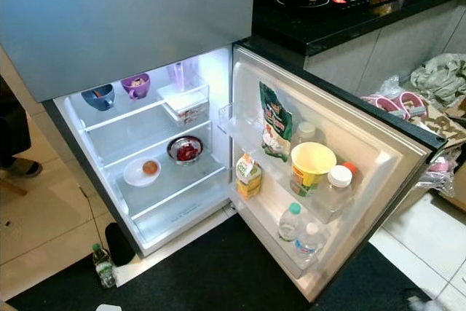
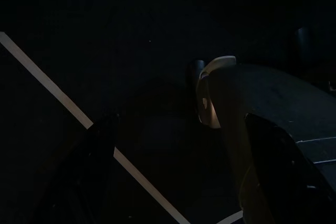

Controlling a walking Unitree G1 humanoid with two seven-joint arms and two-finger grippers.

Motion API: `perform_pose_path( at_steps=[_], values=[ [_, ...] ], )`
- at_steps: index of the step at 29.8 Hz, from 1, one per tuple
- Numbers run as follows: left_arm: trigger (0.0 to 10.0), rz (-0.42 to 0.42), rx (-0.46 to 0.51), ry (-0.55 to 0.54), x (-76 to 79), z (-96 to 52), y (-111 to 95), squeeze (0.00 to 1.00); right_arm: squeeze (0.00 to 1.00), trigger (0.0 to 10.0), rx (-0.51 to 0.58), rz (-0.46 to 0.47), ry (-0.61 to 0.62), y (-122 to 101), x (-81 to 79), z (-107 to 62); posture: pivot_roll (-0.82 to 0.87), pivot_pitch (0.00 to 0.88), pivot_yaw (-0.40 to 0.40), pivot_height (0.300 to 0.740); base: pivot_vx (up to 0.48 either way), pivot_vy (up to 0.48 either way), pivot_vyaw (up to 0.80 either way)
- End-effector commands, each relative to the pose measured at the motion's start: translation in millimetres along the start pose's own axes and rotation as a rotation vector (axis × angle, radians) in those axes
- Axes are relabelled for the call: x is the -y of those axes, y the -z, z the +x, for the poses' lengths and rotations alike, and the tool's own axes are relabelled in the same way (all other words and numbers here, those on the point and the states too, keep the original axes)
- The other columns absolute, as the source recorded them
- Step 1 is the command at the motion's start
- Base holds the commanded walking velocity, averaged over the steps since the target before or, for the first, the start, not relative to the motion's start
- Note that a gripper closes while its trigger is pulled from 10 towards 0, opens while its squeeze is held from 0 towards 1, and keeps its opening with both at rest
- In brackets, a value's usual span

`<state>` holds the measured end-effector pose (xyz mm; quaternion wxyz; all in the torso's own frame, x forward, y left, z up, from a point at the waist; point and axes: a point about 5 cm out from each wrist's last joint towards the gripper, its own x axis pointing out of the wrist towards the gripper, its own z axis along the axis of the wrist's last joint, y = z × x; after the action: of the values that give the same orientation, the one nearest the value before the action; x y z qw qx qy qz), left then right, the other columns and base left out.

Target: Restocking fridge

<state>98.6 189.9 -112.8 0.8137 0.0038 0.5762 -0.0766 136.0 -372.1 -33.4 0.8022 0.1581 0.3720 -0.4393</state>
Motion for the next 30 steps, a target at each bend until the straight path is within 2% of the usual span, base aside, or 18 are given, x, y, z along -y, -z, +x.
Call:
perform_pose_path(
  at_steps=[1, 2, 3, 4, 5, 7, 10, 12, 17, 20, 22, 23, 24, 25, 26, 28, 29, 30],
  values=[
    [10.0, -0.008, -0.063, 0.036, 8.1, -0.1, 15, 0.0, 0.0, 10.0, 0.135, 0.175, -0.101, -35, -14.9, -0.6, -0.05, 0.004, 0.007, 0.74, 0.0, 0.0, 0.0],
    [10.0, -0.009, -0.062, 0.036, 7.9, -0.1, 15, 0.0, 0.0, 10.0, 0.187, 0.261, -0.161, -53, -22.5, -2.1, -0.05, 0.005, 0.006, 0.74, 0.0, 0.0, 0.0],
    [10.0, -0.009, -0.062, 0.036, 7.9, -0.1, 15, 0.0, 0.0, 10.0, 0.187, 0.261, -0.161, -53, -22.5, -2.1, -0.05, 0.005, 0.006, 0.74, 0.0, 0.0, 0.0],
    [10.0, -0.012, -0.06, 0.035, 7.7, -0.1, 15, 0.0, 0.0, 10.0, 0.248, 0.332, -0.239, -73, -32.0, -5.2, -0.05, 0.005, 0.006, 0.74, 0.0, 0.0, 0.0],
    [10.0, -0.012, -0.06, 0.035, 7.7, -0.1, 15, 0.0, 0.0, 10.0, 0.248, 0.332, -0.239, -73, -32.0, -5.2, -0.05, 0.005, 0.006, 0.74, 0.0, 0.0, 0.0],
    [10.0, -0.014, -0.059, 0.034, 7.4, -0.1, 14, 0.0, 0.0, 10.0, 0.295, 0.378, -0.315, -90, -41.5, -9.0, -0.05, 0.006, 0.003, 0.74, 0.0, 0.0, 0.0],
    [10.0, -0.023, -0.061, 0.033, 7.4, -0.4, 16, 0.0, 0.0, 10.0, 0.41, 0.399, -0.646, -132, -82.2, -28.0, -0.04, 0.012, -0.001, 0.74, 0.0, 0.0, 0.0],
    [10.0, -0.026, -0.064, 0.034, 8.0, -0.6, 18, 0.0, 0.0, 10.0, 0.436, 0.364, -0.783, -141, -99.3, -37.1, -0.04, 0.012, -0.001, 0.74, 0.0, 0.0, 0.0],
    [10.0, -0.027, -0.066, 0.037, 8.9, -0.6, 19, 0.0, 0.0, 10.0, 0.433, 0.293, -0.903, -143, -114.2, -44.3, -0.04, 0.015, -0.002, 0.74, 0.0, 0.0, 0.0],
    [10.0, -0.034, -0.062, 0.037, 9.6, -0.4, 19, 0.0, 0.0, 10.0, 0.417, 0.195, -1.082, -141, -128.8, -53.7, -0.03, 0.015, -0.005, 0.74, 0.0, 0.0, 0.0],
    [10.0, -0.034, -0.062, 0.037, 9.6, -0.4, 19, 0.0, 0.0, 10.0, 0.417, 0.195, -1.082, -141, -128.8, -53.7, -0.03, 0.015, -0.005, 0.74, 0.0, 0.0, 0.0],
    [10.0, -0.035, -0.061, 0.035, 9.2, -0.5, 18, 0.0, 0.0, 10.0, 0.396, 0.148, -1.153, -137, -133.4, -56.8, -0.03, 0.015, -0.005, 0.74, 0.0, 0.0, 0.0],
    [10.0, -0.035, -0.061, 0.035, 9.2, -0.5, 18, 0.0, 0.0, 10.0, 0.396, 0.148, -1.153, -137, -133.4, -56.8, -0.03, 0.015, -0.005, 0.74, 0.0, 0.0, 0.0],
    [10.0, -0.033, -0.062, 0.033, 8.2, -0.7, 19, 0.0, 0.0, 10.0, 0.31, 0.01, -1.35, -119, -147.2, -65.3, -0.03, 0.015, -0.005, 0.74, 0.0, 0.0, 0.0],
    [10.0, -0.033, -0.062, 0.033, 8.2, -0.7, 19, 0.0, 0.0, 10.0, 0.31, 0.01, -1.35, -119, -147.2, -65.3, -0.03, 0.015, -0.005, 0.74, 0.0, 0.0, 0.0],
    [10.0, -0.032, -0.062, 0.032, 7.9, -0.8, 19, 0.0, 0.0, 10.0, 0.204, -0.1, -1.54, -98, -163.5, -76.1, -0.03, 0.015, -0.005, 0.74, 0.0, 0.0, 0.0],
    [10.0, -0.032, -0.062, 0.032, 7.9, -0.8, 19, 0.0, 0.0, 10.0, 0.204, -0.1, -1.54, -98, -163.5, -76.1, -0.03, 0.015, -0.005, 0.74, 0.0, 0.0, 0.0],
    [10.0, -0.032, -0.062, 0.032, 7.8, -0.7, 18, 0.0, 0.0, 10.0, 0.157, -0.139, -1.616, -88, -170.7, -81.6, -0.04, 0.018, -0.004, 0.74, 0.0, 0.0, 0.0]
  ],
)
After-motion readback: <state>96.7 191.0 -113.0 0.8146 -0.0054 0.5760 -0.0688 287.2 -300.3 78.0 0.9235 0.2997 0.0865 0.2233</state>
